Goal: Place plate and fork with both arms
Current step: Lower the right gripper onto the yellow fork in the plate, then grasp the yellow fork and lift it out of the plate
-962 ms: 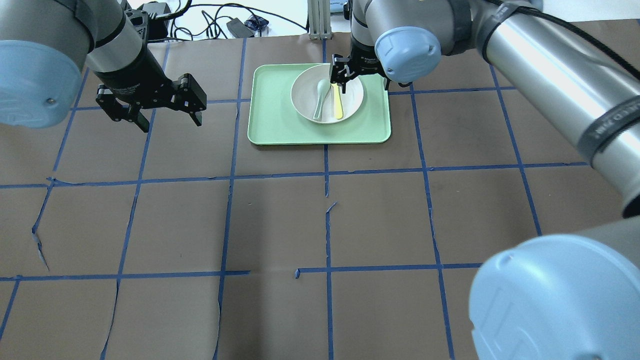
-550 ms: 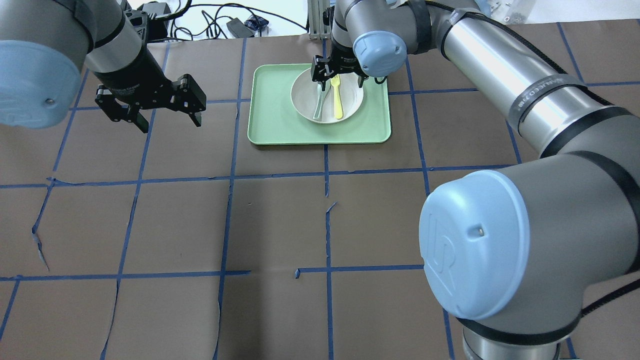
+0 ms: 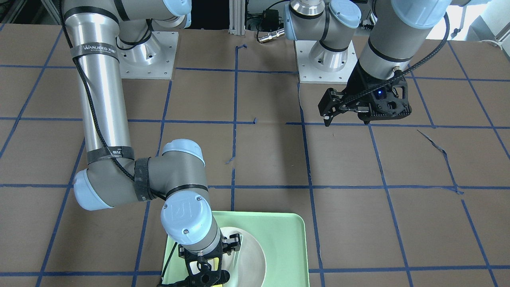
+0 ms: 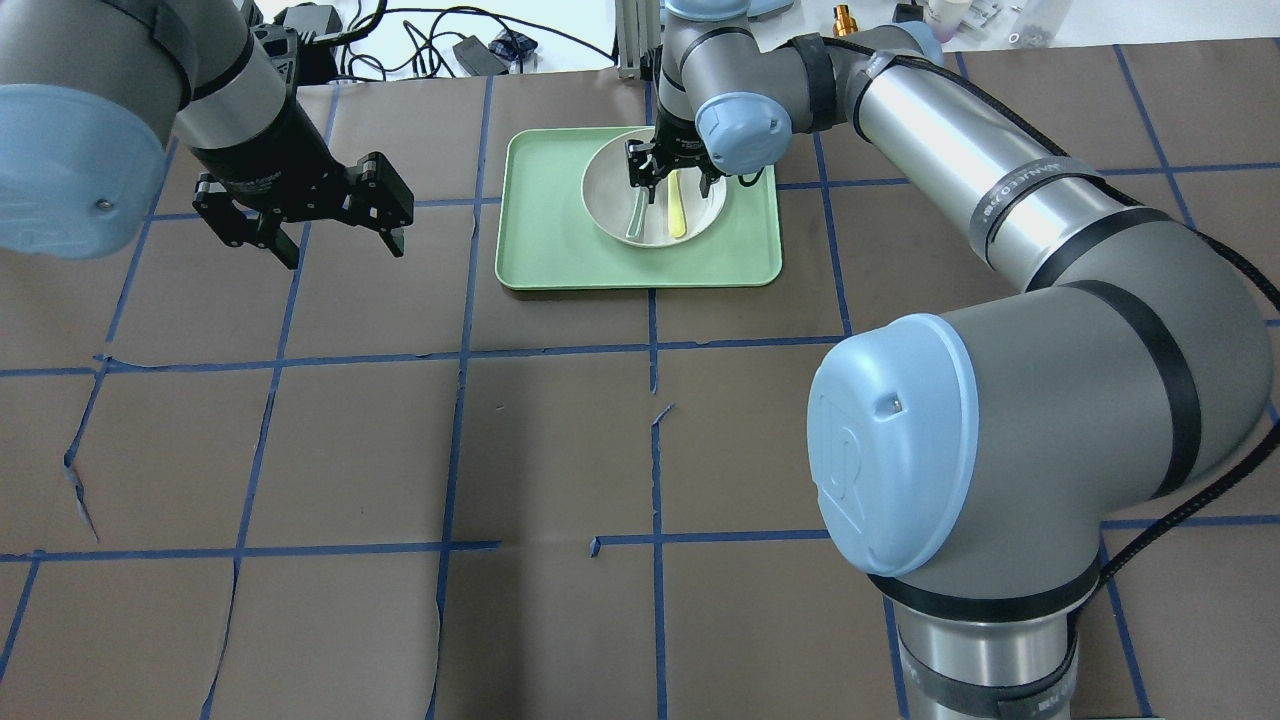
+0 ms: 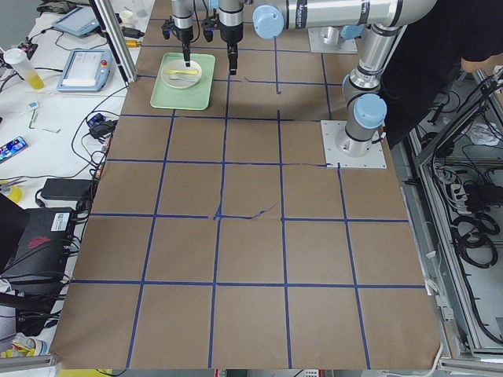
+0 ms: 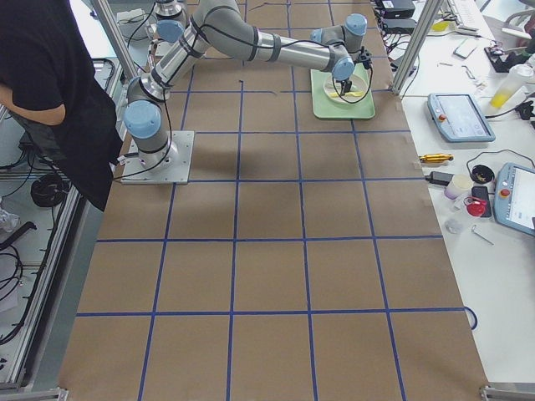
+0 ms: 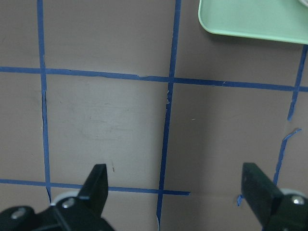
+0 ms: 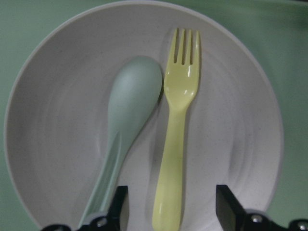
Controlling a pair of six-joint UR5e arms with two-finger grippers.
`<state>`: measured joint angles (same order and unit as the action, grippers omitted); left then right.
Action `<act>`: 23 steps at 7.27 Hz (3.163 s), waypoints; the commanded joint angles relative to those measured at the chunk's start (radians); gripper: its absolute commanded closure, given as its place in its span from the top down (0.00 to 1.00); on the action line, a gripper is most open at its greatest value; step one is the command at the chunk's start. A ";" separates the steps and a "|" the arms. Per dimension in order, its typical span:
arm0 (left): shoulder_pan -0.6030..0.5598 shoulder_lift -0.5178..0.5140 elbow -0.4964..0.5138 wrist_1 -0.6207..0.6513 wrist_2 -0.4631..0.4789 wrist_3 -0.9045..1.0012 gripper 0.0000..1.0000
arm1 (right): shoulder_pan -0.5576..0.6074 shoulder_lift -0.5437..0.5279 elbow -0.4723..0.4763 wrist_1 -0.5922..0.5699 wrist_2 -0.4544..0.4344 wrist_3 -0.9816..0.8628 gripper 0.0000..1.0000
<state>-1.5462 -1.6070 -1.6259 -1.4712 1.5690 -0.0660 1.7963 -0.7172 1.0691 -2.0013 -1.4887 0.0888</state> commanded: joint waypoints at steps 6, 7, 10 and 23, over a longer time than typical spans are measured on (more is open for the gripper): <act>0.000 -0.001 -0.006 0.000 -0.003 -0.002 1.00 | 0.000 0.018 0.034 -0.034 0.001 -0.014 0.47; 0.000 -0.001 -0.006 0.000 -0.004 -0.003 1.00 | 0.000 0.019 0.034 -0.043 0.001 -0.014 0.45; 0.000 -0.001 -0.006 0.000 -0.004 -0.003 1.00 | 0.000 0.022 0.031 -0.042 0.001 -0.011 0.06; 0.000 -0.008 -0.009 0.002 -0.007 -0.006 1.00 | -0.135 -0.119 0.227 -0.070 0.064 -0.076 0.04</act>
<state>-1.5462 -1.6131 -1.6351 -1.4696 1.5616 -0.0725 1.6629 -0.8385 1.2845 -2.0594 -1.4340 0.0652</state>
